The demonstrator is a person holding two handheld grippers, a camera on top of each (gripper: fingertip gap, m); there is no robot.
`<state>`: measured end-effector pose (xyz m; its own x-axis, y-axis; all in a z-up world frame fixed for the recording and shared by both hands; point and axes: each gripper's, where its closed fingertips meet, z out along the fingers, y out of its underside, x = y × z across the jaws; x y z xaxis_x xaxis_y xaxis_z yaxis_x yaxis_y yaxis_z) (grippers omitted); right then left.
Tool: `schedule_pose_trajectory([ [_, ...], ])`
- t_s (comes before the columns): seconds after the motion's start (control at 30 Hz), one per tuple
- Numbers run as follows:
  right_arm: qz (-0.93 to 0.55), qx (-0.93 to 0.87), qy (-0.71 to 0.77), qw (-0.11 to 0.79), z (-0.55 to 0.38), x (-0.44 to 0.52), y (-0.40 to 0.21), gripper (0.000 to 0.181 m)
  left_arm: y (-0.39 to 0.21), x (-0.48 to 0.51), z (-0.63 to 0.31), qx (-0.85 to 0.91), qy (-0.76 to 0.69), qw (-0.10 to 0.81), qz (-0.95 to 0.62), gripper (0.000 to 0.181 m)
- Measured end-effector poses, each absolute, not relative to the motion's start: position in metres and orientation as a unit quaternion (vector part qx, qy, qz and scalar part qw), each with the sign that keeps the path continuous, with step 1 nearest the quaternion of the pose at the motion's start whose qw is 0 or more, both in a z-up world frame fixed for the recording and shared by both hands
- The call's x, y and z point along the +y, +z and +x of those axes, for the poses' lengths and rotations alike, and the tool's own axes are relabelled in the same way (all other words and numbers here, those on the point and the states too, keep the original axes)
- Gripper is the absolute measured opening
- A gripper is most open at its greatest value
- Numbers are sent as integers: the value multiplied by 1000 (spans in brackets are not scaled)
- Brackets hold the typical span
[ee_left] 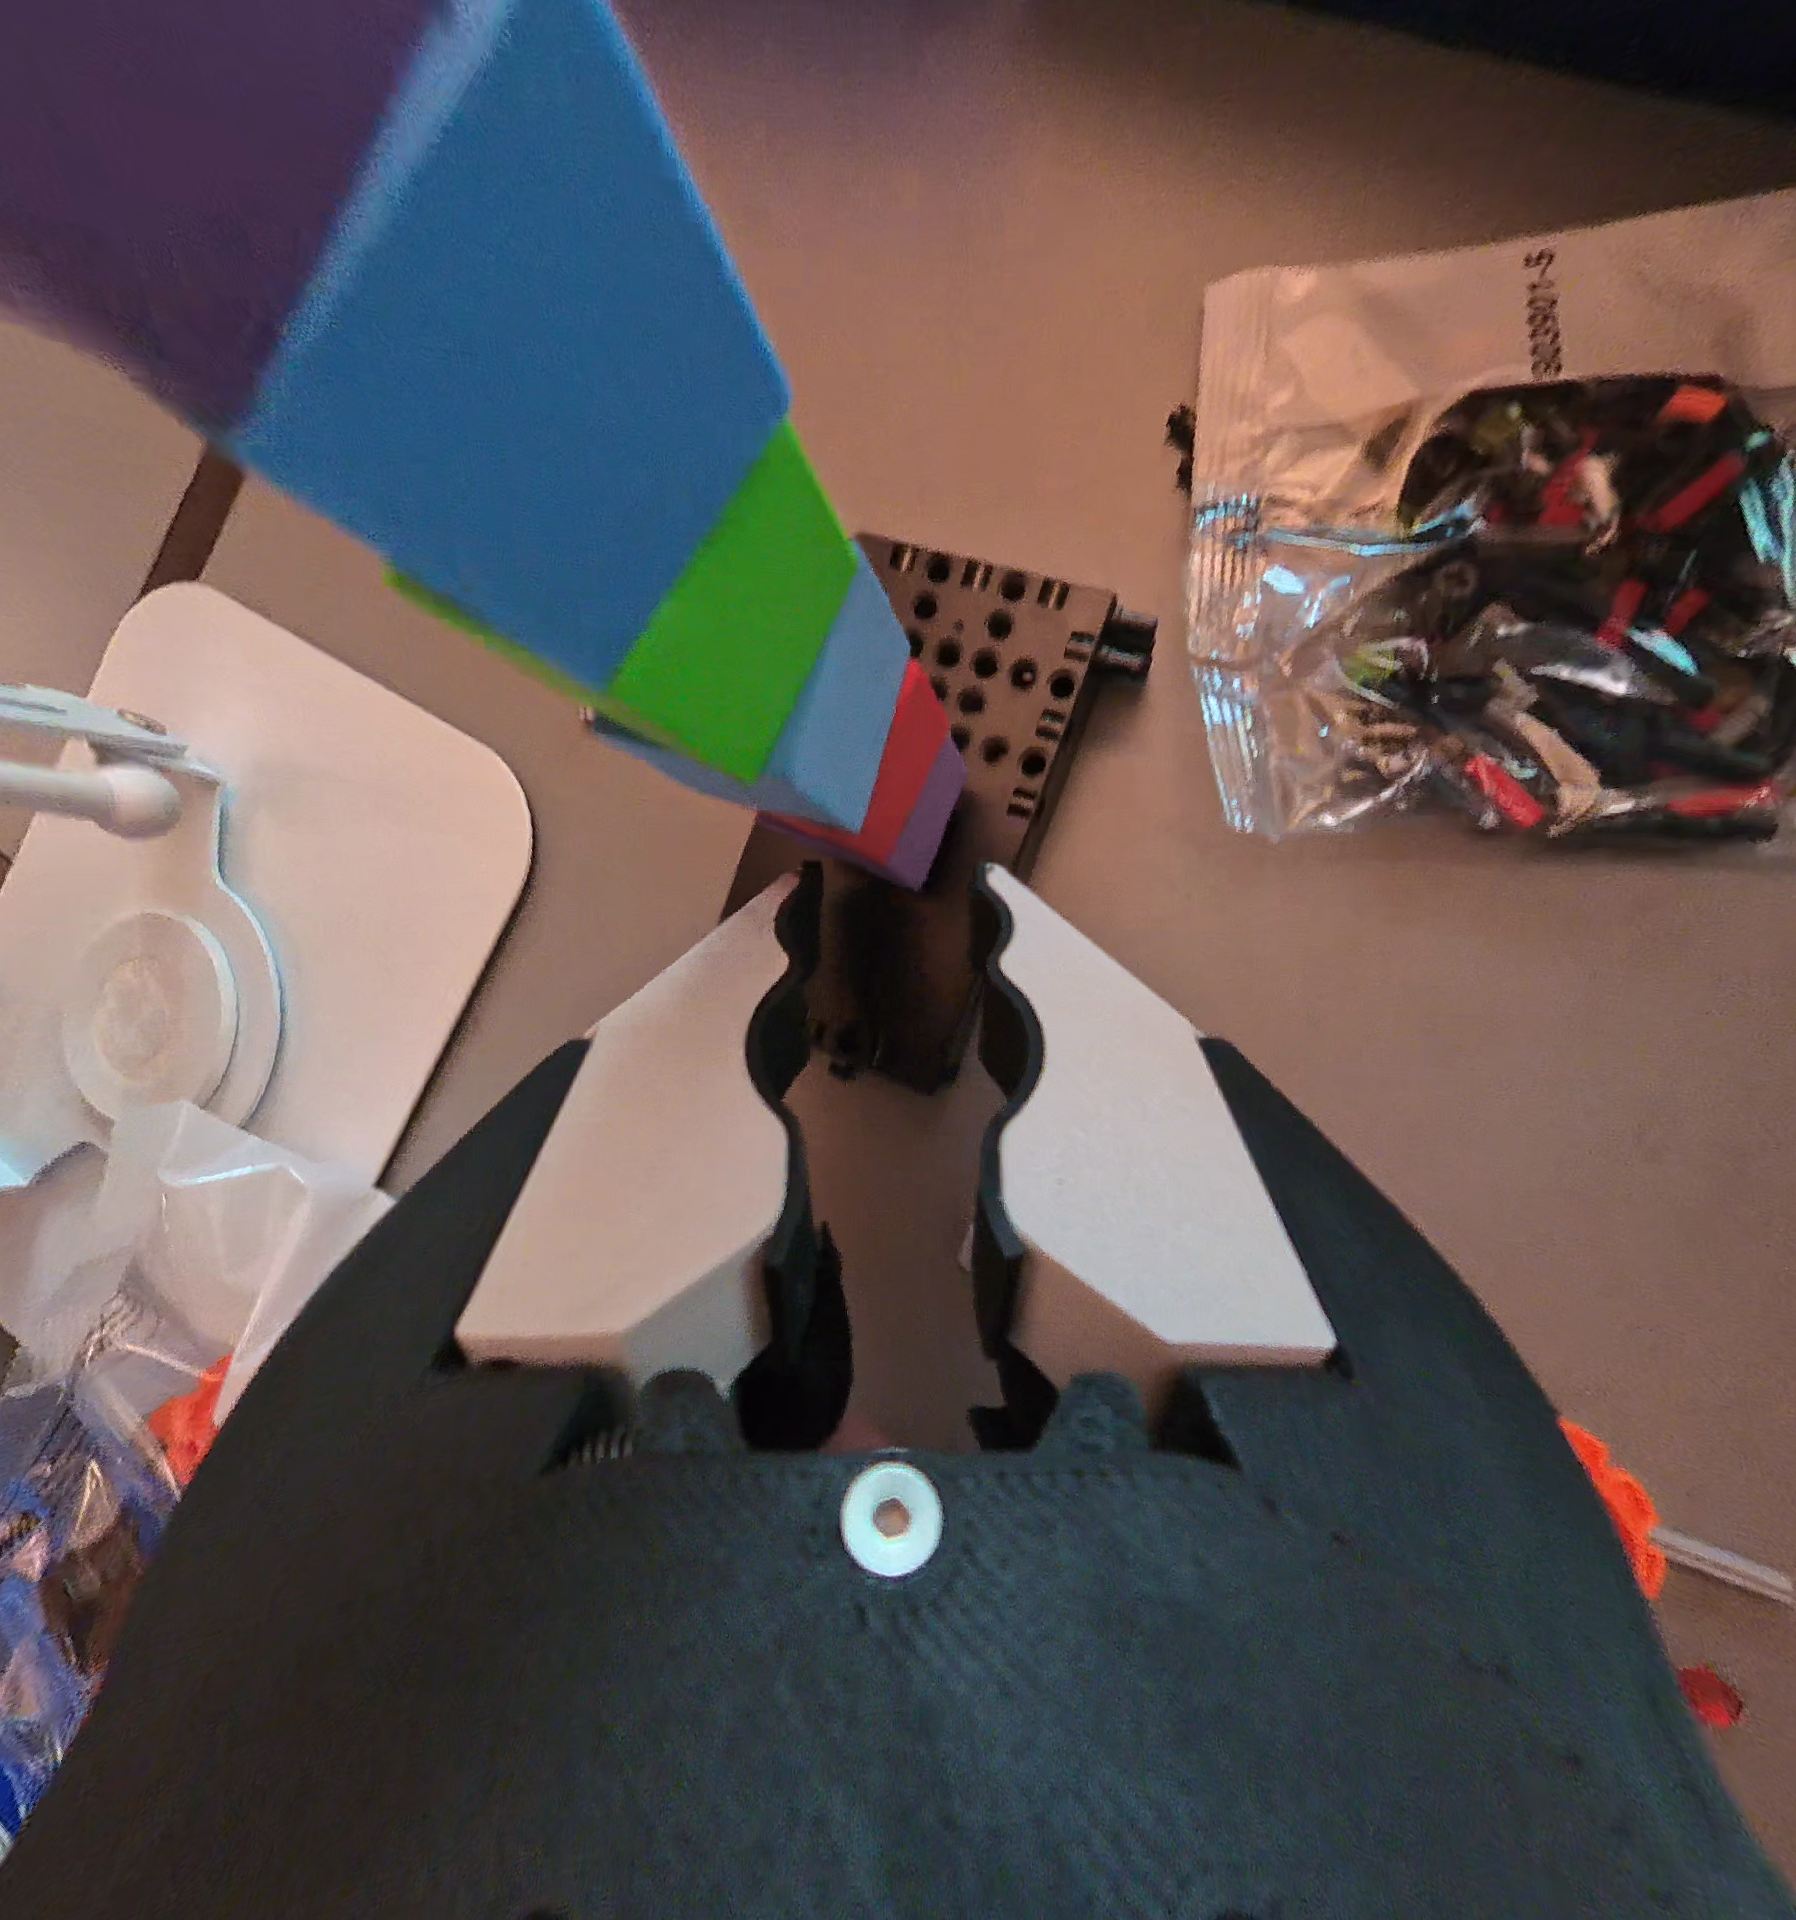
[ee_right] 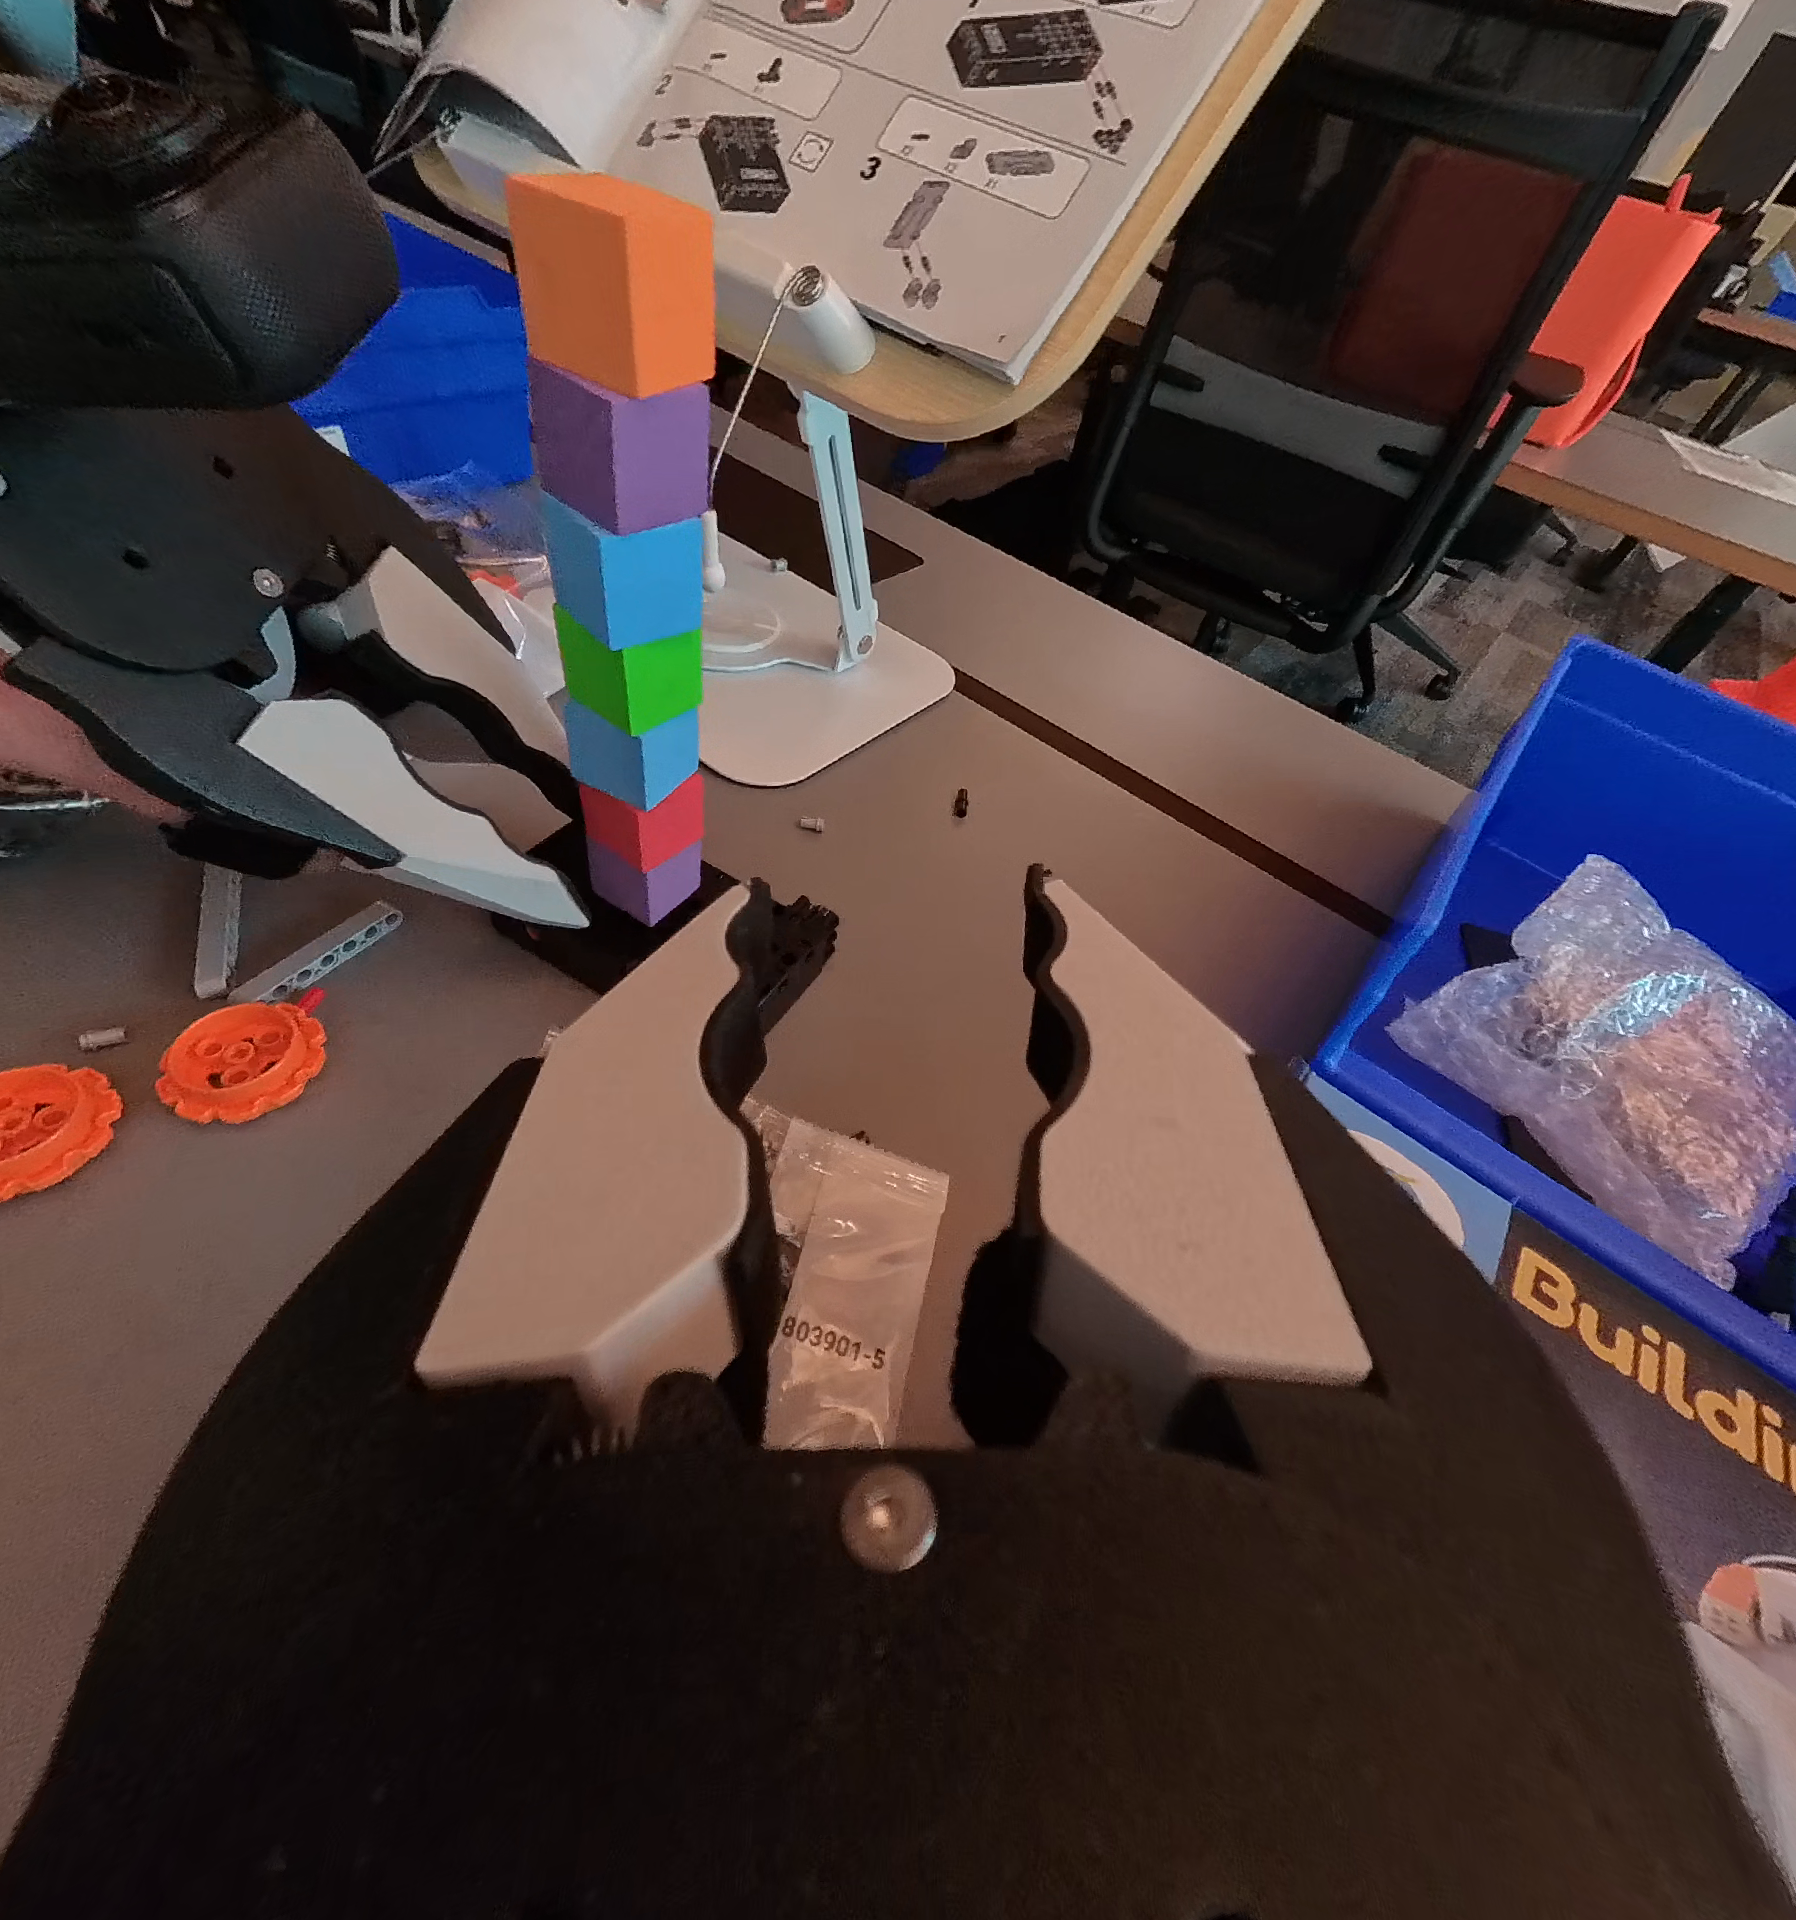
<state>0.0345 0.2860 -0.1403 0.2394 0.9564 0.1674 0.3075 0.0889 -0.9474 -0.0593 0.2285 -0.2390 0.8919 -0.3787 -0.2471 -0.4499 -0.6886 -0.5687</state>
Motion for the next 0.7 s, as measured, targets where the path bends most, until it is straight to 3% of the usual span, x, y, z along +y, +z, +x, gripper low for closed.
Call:
schedule_pose_trajectory([
  [0.37, -606, -495, 339, 523, 50, 302, -127, 45, -227, 252, -46, 244, 81, 334, -907, 24],
  [0.7, -599, -391, 367, 595, 103, 342, -78, 39, -211, 245, -54, 237, 88, 356, -900, 28],
])
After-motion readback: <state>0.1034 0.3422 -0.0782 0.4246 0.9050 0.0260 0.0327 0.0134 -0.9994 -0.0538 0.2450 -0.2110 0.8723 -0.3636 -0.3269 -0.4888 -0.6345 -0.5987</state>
